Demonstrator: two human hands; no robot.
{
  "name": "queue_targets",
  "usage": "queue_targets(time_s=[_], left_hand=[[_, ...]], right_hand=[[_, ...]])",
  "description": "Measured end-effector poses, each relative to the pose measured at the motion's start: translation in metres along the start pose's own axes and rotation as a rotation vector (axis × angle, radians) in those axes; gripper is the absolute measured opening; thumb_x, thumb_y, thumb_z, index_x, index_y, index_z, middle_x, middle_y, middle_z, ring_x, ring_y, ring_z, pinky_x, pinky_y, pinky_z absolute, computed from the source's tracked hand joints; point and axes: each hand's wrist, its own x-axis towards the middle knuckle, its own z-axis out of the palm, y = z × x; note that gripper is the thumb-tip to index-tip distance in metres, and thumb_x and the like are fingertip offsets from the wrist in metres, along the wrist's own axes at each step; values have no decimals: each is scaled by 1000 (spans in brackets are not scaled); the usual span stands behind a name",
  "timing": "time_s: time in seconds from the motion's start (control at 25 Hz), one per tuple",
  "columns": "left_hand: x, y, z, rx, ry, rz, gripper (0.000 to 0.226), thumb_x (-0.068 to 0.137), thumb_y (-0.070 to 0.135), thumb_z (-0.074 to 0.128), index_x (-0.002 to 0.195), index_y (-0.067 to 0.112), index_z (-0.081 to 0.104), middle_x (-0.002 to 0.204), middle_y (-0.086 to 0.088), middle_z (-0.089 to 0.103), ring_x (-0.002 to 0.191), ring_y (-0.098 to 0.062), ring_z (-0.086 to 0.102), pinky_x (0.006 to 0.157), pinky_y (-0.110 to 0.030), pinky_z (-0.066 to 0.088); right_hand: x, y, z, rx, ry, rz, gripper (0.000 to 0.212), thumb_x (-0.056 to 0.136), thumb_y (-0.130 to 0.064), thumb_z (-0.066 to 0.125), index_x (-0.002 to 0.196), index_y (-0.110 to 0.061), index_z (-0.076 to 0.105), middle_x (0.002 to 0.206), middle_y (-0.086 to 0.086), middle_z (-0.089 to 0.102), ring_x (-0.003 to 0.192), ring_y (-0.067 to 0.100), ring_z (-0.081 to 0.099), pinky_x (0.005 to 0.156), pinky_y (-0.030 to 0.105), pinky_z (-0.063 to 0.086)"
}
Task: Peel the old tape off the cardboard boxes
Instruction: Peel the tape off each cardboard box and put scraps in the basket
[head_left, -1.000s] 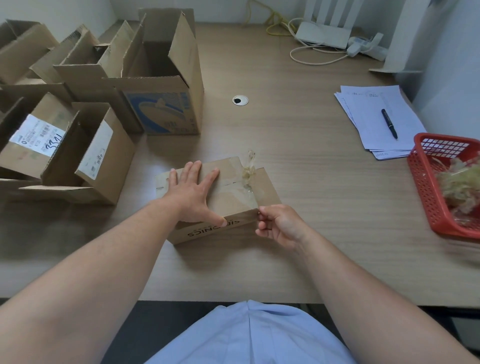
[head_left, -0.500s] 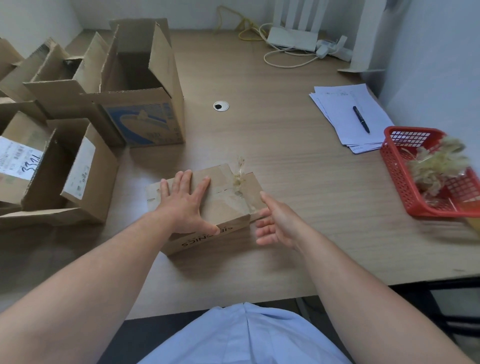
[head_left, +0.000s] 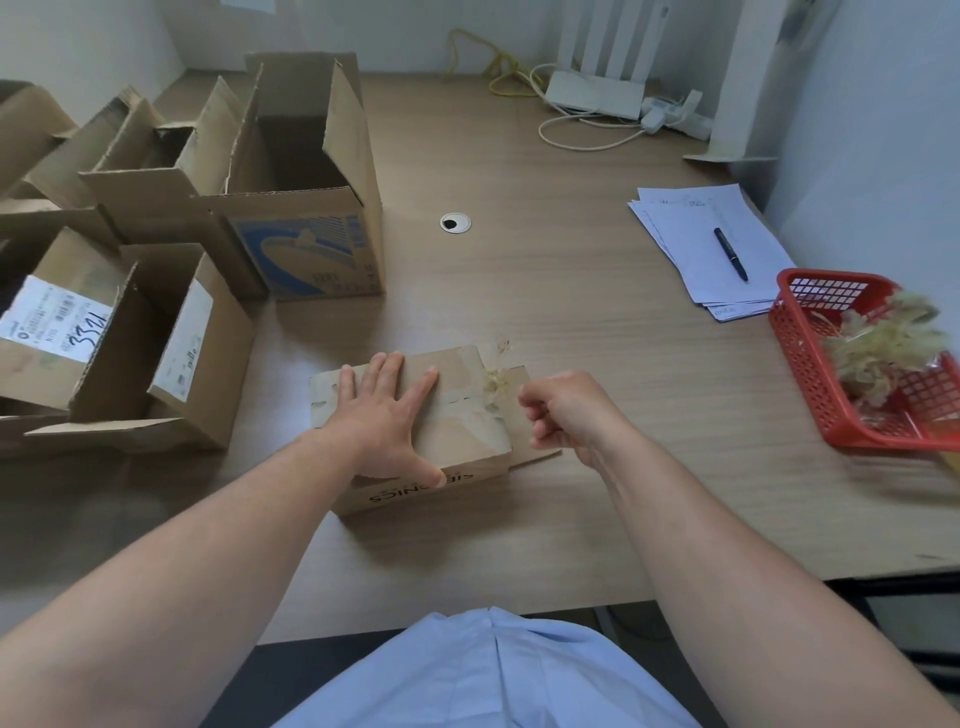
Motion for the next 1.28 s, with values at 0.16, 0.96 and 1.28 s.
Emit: queue_targets(time_s=[0.16,0.96,1.28], left_hand=[[-9,-1,4,28,6,44,134,52,86,58,147,36,-22,155,-10,-28,140,-27,-33,113,-53,-19],[-12,1,9,12,22,58,133,50,88,54,146,36,-23,155,-11,-27,140,-27,-33,112,-53,-20],[-12,0,13,-18,87,80,135,46,91,50,149,34,-16,156,-12,-20,141,-27,-27,111,-54,-21]], right_hand=[[10,-26,-7,48,59,-138,12,86,-9,60,74,-8,55,61,4,54,35,9,45,42,23,48],[19,18,22,-29,68,-203,45,74,0,71,113,-9,50,84,3,65,74,10,61,75,27,52],[7,37,37,-885,282,-487,43,82,-31,65,125,-26,59,115,5,44,110,20,46,90,31,43]])
